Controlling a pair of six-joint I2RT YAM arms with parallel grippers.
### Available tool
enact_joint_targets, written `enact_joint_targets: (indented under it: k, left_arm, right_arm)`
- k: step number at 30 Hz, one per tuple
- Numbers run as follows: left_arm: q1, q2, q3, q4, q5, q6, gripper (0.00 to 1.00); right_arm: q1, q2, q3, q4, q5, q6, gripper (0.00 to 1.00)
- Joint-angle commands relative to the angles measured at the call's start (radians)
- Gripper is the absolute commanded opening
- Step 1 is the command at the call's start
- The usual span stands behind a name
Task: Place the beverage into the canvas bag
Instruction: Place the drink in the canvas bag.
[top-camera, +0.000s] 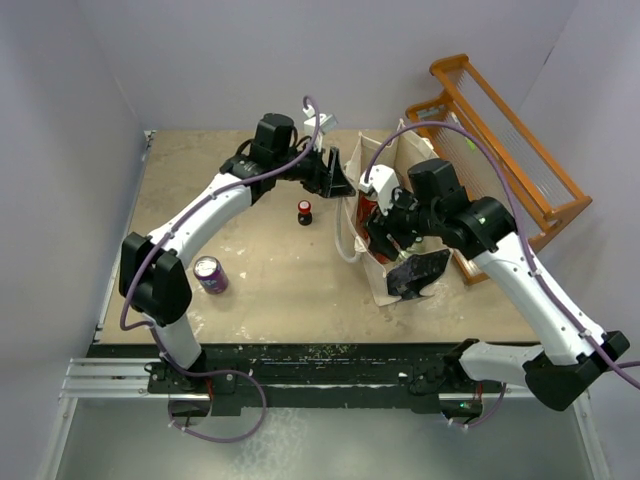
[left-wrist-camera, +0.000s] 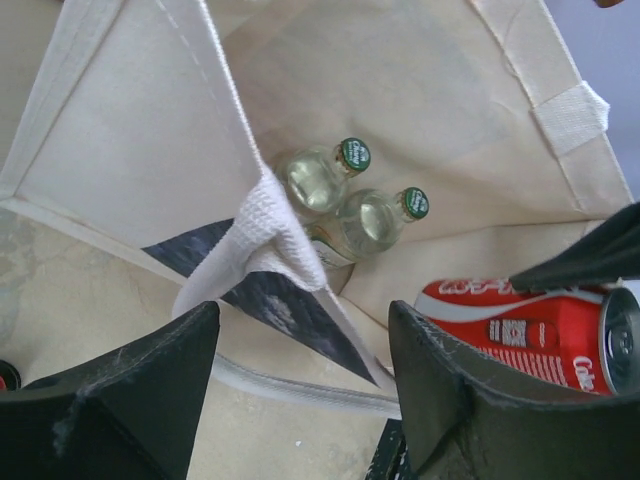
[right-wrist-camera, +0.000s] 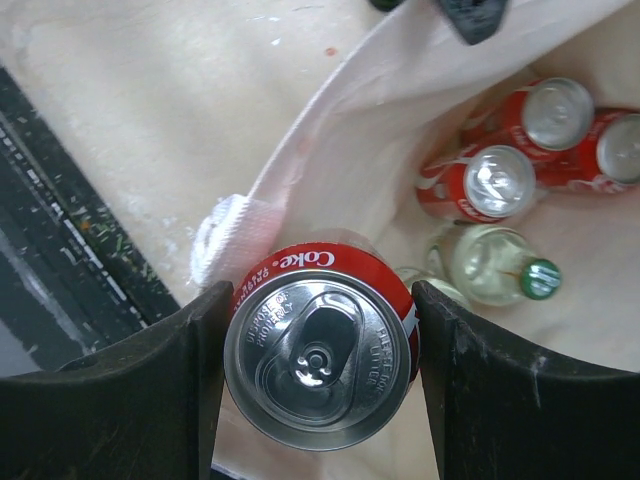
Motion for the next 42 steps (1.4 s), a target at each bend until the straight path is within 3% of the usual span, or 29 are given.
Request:
enact_joint_targets:
  k: [1, 7, 17, 42]
  left_arm:
    - [-0.022, -0.006, 0.025, 0.039, -0.032, -0.022, 0.68]
    - [-0.037, -0.010, 0.011, 0.068, -0.002, -0.004, 0.42]
    - [-0.051, -0.026, -0.026, 0.124, 0.096, 0.060, 0.00]
    - [-0.068, 0.003, -0.032, 0.157, 0.209, 0.125, 0.00]
  right_arm:
    - [-0.006, -0.050, -0.026, 0.048, -0.121, 0.004, 0.00]
    - [-0.007, -0.073, -0.102, -0.004, -0.139, -0.038, 0.00]
    - [-0.018, -0.105, -0.245, 0.076, 0.023, -0.021, 0.00]
    - [-0.061, -0.013, -0.349, 0.226, 0.052, 0.021, 0.00]
